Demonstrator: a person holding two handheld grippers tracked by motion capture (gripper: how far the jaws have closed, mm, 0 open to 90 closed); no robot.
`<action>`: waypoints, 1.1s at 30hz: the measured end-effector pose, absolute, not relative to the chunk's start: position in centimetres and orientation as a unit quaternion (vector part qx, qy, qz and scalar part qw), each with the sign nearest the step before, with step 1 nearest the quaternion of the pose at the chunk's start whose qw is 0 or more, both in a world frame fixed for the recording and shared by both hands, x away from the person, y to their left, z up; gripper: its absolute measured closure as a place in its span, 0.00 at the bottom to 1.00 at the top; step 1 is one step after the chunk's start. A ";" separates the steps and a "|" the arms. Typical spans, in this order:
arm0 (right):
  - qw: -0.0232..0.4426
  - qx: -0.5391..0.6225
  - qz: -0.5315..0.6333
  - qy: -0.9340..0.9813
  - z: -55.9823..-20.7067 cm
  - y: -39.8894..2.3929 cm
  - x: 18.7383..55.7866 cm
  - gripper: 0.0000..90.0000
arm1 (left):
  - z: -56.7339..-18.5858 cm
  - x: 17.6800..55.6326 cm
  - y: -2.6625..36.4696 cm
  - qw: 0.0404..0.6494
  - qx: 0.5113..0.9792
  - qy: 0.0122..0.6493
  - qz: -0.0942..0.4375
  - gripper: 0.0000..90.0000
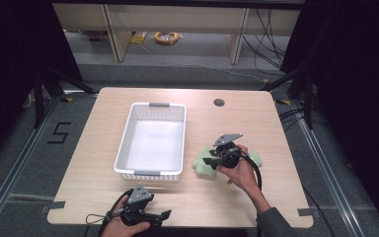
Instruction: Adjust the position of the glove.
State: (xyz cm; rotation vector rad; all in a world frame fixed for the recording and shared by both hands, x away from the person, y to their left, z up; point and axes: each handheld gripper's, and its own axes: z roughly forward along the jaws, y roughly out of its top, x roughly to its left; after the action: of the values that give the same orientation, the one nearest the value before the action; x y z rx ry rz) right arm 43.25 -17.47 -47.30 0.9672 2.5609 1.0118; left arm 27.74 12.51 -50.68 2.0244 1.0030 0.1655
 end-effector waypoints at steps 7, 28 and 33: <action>0.106 0.321 0.338 0.878 -48.2 -16.7 44.5 0.67 | -50.7 27.7 12.5 0.426 0.808 0.401 0.067 0.18; 0.093 0.353 0.324 0.873 -49.6 -16.8 44.6 0.96 | -50.7 27.7 12.4 0.430 0.805 0.403 0.068 0.18; 0.102 0.356 0.345 0.862 -49.1 -17.1 44.1 0.96 | -50.7 27.6 12.4 0.433 0.803 0.405 0.065 0.18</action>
State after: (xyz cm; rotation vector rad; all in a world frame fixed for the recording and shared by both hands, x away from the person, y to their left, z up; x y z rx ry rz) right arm 44.09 -17.07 -49.05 1.0505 2.5463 1.0195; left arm 27.65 12.36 -50.68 1.9996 1.0078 0.1615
